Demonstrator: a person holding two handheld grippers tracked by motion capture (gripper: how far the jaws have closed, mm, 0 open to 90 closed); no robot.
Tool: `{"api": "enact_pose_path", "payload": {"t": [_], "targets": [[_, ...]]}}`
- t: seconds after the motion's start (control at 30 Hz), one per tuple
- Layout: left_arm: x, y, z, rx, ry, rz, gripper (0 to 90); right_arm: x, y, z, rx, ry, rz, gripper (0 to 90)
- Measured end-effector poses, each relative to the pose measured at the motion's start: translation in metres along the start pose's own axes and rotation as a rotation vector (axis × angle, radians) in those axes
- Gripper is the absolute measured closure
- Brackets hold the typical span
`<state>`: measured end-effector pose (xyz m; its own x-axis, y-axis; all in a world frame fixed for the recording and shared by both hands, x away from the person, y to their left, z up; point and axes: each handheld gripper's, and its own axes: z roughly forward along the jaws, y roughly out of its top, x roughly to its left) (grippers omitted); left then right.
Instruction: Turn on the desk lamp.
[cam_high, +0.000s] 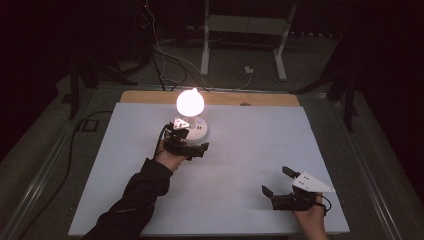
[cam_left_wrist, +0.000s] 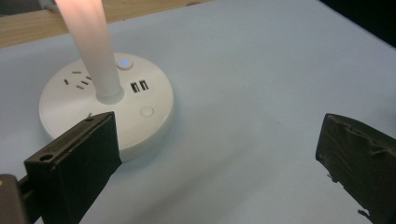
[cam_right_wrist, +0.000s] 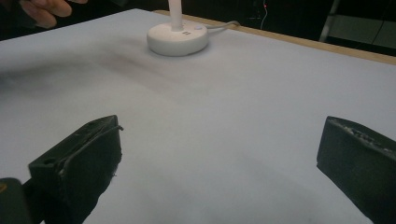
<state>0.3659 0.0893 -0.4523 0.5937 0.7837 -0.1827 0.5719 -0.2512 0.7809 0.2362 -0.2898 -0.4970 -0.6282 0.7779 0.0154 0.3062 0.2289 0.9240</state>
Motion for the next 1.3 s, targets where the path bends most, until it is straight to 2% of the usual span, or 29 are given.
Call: {"api": "enact_pose_path", "payload": {"t": [0.07, 0.17, 0.53, 0.63, 1.07, 1.2, 1.3], "targets": [[0.003, -0.001, -0.007, -0.001, -0.028, 0.013, 0.3, 0.0, 0.0, 0.0, 0.0, -0.001, -0.002, 0.0], [0.007, -0.004, -0.015, 0.003, -0.045, 0.039, 0.3, 0.001, 0.001, -0.001, -0.001, -0.002, -0.004, 0.0], [0.016, -0.023, -0.039, 0.003, -0.064, 0.077, 0.3, 0.001, 0.001, 0.0, 0.0, -0.002, -0.011, 0.0], [0.017, -0.028, -0.044, 0.008, -0.08, 0.093, 0.3, 0.001, 0.001, 0.0, 0.0, -0.003, -0.01, 0.0], [0.023, -0.059, -0.06, -0.008, -0.111, 0.104, 0.3, 0.003, 0.001, 0.0, -0.003, -0.001, -0.017, 0.0], [0.022, -0.069, -0.064, -0.002, -0.104, 0.137, 0.3, 0.003, 0.001, 0.0, -0.001, -0.001, -0.017, 0.0], [0.024, -0.078, -0.068, 0.001, -0.116, 0.147, 0.3, 0.002, 0.001, 0.0, 0.0, -0.002, -0.017, 0.0]]}}
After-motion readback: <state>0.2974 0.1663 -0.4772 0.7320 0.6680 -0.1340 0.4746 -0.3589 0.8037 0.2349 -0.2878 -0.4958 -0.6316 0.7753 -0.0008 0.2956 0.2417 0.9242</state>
